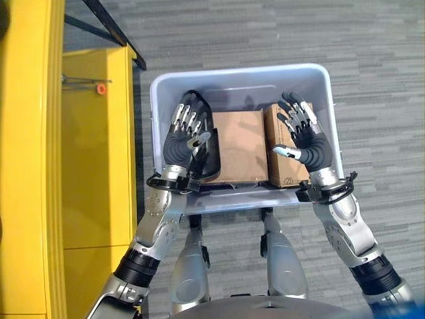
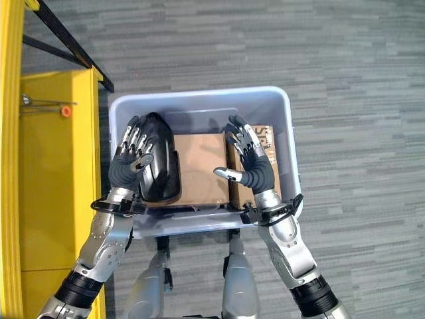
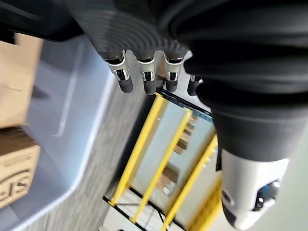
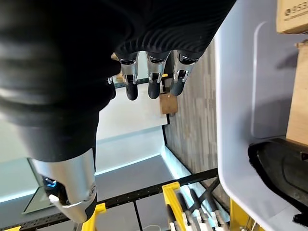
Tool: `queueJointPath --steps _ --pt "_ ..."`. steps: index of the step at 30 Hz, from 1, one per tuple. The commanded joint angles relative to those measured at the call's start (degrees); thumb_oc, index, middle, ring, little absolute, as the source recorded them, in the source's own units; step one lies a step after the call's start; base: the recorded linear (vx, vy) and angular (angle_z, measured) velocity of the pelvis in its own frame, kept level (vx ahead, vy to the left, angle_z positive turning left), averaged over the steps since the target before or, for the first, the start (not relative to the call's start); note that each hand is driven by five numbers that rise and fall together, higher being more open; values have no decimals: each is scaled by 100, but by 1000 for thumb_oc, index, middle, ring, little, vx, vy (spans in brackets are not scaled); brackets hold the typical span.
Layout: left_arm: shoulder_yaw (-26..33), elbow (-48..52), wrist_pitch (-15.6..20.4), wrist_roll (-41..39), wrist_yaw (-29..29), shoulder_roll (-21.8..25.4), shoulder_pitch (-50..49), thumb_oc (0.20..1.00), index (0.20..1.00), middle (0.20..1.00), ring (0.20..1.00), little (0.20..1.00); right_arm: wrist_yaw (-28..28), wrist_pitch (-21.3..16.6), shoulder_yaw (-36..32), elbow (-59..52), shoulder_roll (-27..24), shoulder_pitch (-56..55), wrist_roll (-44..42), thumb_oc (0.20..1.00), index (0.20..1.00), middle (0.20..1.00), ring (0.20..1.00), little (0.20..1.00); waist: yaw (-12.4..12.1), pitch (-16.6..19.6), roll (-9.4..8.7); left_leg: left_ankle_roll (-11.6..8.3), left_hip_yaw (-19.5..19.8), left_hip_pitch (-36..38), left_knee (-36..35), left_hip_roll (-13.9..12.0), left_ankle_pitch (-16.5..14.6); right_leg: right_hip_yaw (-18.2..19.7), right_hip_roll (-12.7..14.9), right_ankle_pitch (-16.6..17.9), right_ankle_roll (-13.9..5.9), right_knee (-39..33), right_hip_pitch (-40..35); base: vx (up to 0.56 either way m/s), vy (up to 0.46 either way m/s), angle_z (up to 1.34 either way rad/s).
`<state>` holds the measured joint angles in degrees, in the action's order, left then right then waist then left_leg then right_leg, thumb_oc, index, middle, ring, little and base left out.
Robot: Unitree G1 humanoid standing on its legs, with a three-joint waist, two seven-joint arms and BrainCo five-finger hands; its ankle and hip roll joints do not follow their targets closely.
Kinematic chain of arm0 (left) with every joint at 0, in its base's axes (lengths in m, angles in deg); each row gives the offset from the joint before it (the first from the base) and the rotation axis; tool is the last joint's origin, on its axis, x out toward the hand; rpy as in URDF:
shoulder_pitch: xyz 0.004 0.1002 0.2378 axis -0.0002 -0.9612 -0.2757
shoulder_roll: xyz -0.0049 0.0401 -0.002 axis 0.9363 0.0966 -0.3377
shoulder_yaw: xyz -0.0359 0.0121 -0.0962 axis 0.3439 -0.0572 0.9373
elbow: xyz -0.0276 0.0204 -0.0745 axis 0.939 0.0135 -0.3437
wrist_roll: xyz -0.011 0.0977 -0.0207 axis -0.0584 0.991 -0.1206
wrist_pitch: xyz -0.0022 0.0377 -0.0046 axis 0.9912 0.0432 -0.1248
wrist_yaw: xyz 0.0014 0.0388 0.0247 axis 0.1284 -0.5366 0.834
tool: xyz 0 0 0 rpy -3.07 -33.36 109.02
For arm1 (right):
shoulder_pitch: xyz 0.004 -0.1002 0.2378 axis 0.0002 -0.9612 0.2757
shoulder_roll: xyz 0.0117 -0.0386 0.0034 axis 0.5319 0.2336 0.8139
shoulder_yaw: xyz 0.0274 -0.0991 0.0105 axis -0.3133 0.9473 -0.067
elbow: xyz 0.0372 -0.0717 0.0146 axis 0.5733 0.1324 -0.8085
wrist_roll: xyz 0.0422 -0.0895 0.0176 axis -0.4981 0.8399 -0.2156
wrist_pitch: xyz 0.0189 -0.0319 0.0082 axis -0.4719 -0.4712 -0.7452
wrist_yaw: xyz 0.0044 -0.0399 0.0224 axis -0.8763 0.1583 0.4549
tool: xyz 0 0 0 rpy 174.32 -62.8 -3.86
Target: Move parts from the plastic box to the shelf.
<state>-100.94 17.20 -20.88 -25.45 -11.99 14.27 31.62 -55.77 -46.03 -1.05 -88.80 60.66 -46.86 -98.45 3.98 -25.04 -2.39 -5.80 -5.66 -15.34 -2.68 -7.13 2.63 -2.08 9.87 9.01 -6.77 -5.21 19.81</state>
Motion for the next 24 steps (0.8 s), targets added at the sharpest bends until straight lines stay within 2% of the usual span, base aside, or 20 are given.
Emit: queueJointPath --steps 1,6,14,24 --pt "214 -104 312 503 220 44 131 1000 1000 1000 1000 1000 143 -386 -72 -459 -37 147 323 1000 1000 1000 1000 1000 -5 223 -141 -6 -90 14 246 -55 67 211 16 -112 -305 643 26 -61 -28 -5" --pt "320 -83 352 620 403 13 191 1000 1000 1000 1000 1000 250 -430 -108 -458 -44 207 388 1000 1000 1000 1000 1000 -15 74 -187 -8 -96 -123 300 -62 75 180 15 -88 -304 651 130 -40 -18 -2" --pt "600 62 483 1246 873 104 169 1000 1000 1000 1000 1000 383 -528 -107 -464 -44 315 377 1000 1000 1000 1000 1000 -91 -112 -256 -7 -1 -355 343 -37 92 66 35 -72 -288 628 229 -21 -28 5" --pt "566 499 527 1335 921 162 195 1000 1000 1000 1000 1000 454 -573 -103 -543 -74 377 422 1000 1000 1000 1000 1000 -144 -204 -297 -10 83 -513 348 -35 107 -17 23 -90 -270 636 312 -5 -14 5"
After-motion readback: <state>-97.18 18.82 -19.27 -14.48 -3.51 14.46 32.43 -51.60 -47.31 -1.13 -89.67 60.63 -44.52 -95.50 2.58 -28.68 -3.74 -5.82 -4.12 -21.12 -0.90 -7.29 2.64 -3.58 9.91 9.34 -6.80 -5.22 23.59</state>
